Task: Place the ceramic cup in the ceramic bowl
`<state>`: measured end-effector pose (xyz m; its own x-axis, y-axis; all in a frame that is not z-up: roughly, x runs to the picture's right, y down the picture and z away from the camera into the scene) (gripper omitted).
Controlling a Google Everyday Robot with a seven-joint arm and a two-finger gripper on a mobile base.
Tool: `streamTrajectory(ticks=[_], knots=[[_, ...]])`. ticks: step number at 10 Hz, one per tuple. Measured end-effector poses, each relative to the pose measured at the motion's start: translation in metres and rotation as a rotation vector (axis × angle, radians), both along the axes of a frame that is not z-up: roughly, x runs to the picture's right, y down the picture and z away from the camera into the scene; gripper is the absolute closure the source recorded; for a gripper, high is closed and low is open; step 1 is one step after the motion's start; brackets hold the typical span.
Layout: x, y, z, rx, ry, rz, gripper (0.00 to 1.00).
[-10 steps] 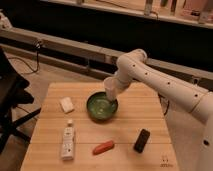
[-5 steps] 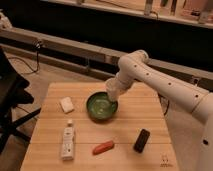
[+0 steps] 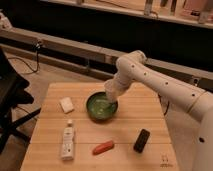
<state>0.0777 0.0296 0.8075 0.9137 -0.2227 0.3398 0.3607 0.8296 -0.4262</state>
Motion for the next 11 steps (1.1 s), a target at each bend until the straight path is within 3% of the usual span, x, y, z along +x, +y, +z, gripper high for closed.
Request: streamTrajectory(ticks=[11], knots=[[-0.014, 0.007, 0.009, -0.037, -0.012, -0.054, 0.98]])
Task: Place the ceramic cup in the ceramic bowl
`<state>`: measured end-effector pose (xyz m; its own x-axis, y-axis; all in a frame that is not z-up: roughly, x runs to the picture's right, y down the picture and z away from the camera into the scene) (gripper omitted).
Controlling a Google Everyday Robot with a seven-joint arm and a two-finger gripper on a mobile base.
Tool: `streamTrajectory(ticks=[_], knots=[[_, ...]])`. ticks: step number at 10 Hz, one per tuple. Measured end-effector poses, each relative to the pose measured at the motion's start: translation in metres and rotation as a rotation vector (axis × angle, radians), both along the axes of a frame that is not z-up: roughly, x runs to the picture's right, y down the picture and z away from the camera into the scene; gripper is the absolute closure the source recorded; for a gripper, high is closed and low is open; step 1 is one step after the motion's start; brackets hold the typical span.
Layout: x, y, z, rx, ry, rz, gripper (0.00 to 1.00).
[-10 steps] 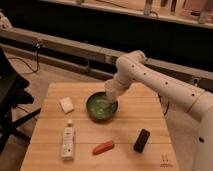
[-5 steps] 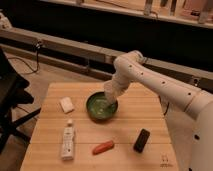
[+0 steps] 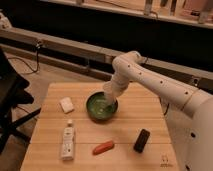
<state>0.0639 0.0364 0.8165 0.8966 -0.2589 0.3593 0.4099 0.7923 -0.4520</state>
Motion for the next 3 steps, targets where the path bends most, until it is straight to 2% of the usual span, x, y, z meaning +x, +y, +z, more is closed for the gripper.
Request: streamTrajectory(ticks=[3], knots=[[-0.0013, 0.0009, 0.0014, -0.007, -0.005, -0.016, 0.98]])
